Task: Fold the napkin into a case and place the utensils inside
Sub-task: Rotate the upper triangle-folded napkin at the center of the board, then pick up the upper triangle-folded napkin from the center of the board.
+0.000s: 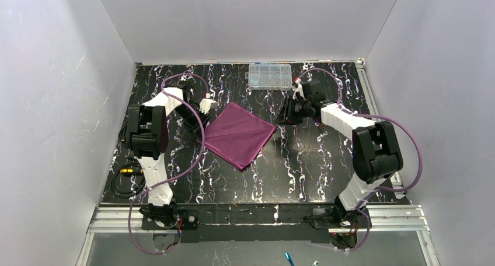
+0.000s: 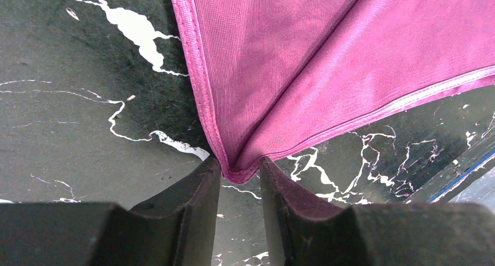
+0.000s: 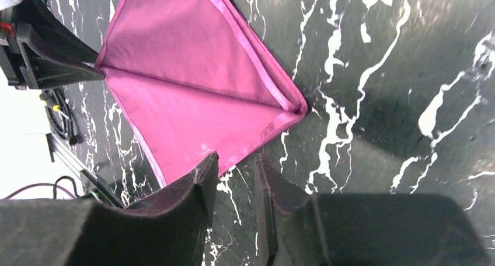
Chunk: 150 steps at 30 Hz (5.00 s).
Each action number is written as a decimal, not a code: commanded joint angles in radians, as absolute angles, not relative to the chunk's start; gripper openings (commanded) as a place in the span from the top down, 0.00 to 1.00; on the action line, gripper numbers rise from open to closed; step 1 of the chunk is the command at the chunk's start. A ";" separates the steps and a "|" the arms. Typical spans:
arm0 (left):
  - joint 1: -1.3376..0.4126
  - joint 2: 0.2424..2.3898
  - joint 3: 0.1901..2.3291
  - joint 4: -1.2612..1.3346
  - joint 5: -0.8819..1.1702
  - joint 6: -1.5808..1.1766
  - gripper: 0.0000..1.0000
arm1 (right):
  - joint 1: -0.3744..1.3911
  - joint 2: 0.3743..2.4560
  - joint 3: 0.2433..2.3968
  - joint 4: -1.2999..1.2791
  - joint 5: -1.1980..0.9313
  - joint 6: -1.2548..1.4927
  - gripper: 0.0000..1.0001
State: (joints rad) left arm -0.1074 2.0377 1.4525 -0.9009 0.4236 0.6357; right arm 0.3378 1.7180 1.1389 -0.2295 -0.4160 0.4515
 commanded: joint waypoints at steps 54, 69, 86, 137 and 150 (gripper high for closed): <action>0.039 1.601 1.465 -0.951 0.644 0.804 0.02 | 0.866 1.409 1.194 -0.520 0.112 -0.270 0.01; -0.117 1.295 0.837 -0.656 0.647 1.438 0.10 | 1.039 1.491 0.923 -0.341 0.055 -0.485 0.03; -0.134 1.306 0.659 -0.386 0.664 1.642 0.26 | 1.037 1.588 0.811 -0.045 0.130 -0.519 0.29; -0.271 1.463 0.617 -0.325 0.503 1.894 0.98 | 0.907 1.544 0.854 0.002 -0.074 -0.345 0.97; -0.271 1.381 0.801 -0.540 0.484 1.633 1.00 | 0.892 1.443 0.839 -0.058 -0.051 -0.274 0.99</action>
